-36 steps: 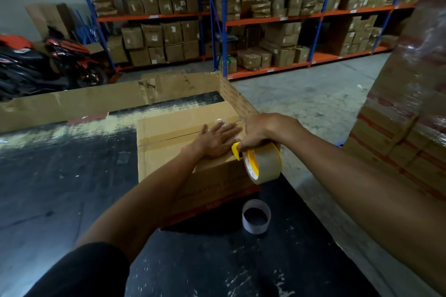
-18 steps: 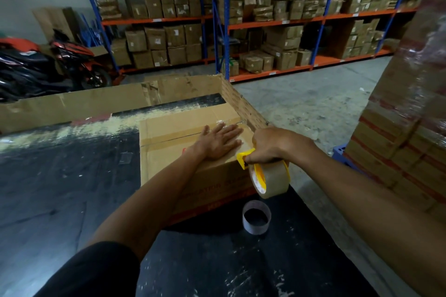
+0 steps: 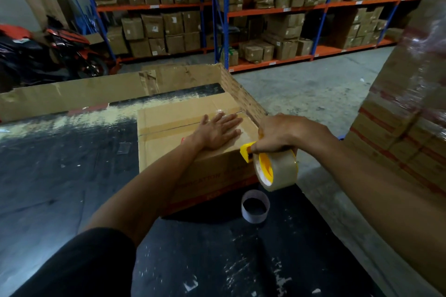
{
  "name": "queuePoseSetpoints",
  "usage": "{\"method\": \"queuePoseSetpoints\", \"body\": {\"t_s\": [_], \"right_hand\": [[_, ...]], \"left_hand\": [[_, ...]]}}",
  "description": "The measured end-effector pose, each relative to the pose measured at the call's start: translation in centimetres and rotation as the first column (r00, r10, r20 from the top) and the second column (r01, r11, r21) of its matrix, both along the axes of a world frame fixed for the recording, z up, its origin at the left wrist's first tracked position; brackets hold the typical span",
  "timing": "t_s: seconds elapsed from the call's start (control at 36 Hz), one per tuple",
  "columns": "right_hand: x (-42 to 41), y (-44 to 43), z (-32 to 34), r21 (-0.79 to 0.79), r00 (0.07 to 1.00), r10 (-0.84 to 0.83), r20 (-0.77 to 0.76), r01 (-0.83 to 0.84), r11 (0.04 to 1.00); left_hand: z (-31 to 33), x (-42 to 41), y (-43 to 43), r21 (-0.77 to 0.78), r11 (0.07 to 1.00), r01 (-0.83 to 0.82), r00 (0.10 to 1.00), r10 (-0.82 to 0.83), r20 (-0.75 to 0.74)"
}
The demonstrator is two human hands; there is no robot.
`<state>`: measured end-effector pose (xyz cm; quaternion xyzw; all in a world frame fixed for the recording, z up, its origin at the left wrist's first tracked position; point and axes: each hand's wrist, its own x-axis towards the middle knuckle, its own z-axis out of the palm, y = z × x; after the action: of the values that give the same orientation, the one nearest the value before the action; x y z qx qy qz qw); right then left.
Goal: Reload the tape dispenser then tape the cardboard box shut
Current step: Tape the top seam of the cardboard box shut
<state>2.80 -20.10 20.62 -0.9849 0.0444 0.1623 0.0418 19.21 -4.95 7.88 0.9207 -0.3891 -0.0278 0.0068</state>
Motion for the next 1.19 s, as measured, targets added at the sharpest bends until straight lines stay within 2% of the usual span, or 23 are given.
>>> {"method": "queuePoseSetpoints", "body": {"t_s": [0.11, 0.17, 0.22, 0.31, 0.39, 0.47, 0.56, 0.64, 0.72, 0.89, 0.97, 1.06, 1.19], "right_hand": [[0.7, -0.6, -1.7, 0.06, 0.999, -0.03, -0.012, 0.03, 0.998], [1.7, -1.5, -2.7, 0.171, 0.995, -0.088, -0.046, 0.094, 0.981], [2.3, -2.5, -4.2, 0.301, 0.978, -0.135, -0.162, 0.179, 0.937], [2.3, -3.9, -7.8, 0.373, 0.943, -0.11, -0.314, 0.229, 0.899], [1.3, -4.1, -10.4, 0.503, 0.925, -0.081, -0.372, 0.274, 0.819], [1.2, -4.0, -11.5, 0.564, 0.914, 0.027, -0.404, 0.226, 0.794], [1.6, -3.2, -12.2, 0.575, 0.895, 0.082, -0.439, 0.21, 0.791], [2.1, -1.6, -13.0, 0.532, 0.885, 0.105, -0.453, 0.174, 0.829], [2.8, 0.7, -13.8, 0.462, 0.886, 0.173, -0.43, 0.051, 0.886], [4.0, 5.3, -16.2, 0.518, 0.872, 0.335, -0.356, -0.114, 0.847], [4.7, 7.8, -17.3, 0.551, 0.852, 0.38, -0.361, -0.134, 0.824], [5.3, 10.1, -18.6, 0.574, 0.839, 0.364, -0.404, -0.077, 0.816], [5.5, 12.1, -21.3, 0.539, 0.82, 0.39, -0.419, -0.121, 0.834]], "left_hand": [[-0.1, 0.2, 0.0, -0.002, 1.0, -0.002, 1.0, 0.002, -0.004], [-0.3, 0.3, 0.0, -0.004, 1.0, -0.007, 1.0, 0.007, -0.006], [-0.2, 0.5, 0.0, -0.018, 1.0, 0.001, 1.0, -0.002, -0.025], [-0.3, 0.7, 0.1, -0.04, 0.999, 0.016, 1.0, -0.017, -0.018], [-0.5, 0.5, 0.3, -0.045, 0.999, 0.018, 0.999, -0.02, -0.034], [-0.6, 0.7, 0.2, -0.049, 0.998, 0.027, 0.999, -0.028, -0.021], [-0.4, 0.2, 0.4, -0.103, 0.995, 0.002, 1.0, -0.004, -0.02], [-0.2, -0.3, 0.5, -0.213, 0.973, -0.087, 0.996, 0.079, -0.045], [0.1, -0.5, 1.5, -0.303, 0.933, -0.197, 0.98, 0.185, -0.065], [1.1, -1.4, 6.5, -0.371, 0.851, -0.372, 0.928, 0.344, -0.14], [1.7, -2.1, 9.5, -0.346, 0.839, -0.419, 0.908, 0.394, -0.143], [2.3, -3.0, 11.6, -0.283, 0.835, -0.472, 0.881, 0.456, -0.122], [1.4, -3.4, 13.1, -0.14, 0.877, -0.46, 0.885, 0.441, -0.149]]}}
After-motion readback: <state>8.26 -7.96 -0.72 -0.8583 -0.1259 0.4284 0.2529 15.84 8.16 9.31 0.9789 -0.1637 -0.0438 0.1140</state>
